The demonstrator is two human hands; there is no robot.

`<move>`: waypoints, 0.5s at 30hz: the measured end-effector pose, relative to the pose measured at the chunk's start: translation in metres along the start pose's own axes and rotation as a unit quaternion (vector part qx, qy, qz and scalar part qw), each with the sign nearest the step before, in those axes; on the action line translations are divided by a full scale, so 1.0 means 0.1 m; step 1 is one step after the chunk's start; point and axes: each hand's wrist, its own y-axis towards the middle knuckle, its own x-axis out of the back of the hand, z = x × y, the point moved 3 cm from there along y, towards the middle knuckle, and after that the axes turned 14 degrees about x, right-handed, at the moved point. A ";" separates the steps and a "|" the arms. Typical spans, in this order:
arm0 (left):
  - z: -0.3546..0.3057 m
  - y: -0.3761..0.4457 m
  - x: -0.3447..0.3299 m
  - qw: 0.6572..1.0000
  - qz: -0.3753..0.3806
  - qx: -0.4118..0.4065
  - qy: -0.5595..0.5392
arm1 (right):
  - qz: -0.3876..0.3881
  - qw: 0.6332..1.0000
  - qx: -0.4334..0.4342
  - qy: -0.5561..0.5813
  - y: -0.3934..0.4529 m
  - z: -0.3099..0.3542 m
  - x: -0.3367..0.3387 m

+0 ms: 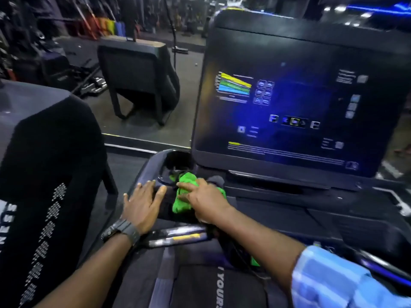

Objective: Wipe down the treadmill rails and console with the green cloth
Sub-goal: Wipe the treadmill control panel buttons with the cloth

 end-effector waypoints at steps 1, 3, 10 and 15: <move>-0.08 -0.06 -0.04 1.000 0.003 -0.004 0.003 | 0.006 1.000 -0.011 0.013 -0.15 -0.02 0.09; -0.30 -0.24 -0.14 1.000 0.014 -0.027 -0.007 | 0.015 0.997 -0.055 0.053 -0.45 -0.11 0.25; -1.25 -1.11 -0.54 0.977 0.099 -0.185 -0.037 | 0.101 0.954 -0.208 0.192 -1.70 -0.81 0.24; -1.66 -1.37 -0.77 0.974 0.118 -0.190 0.023 | 0.051 0.918 -0.356 0.165 -2.23 -1.26 0.24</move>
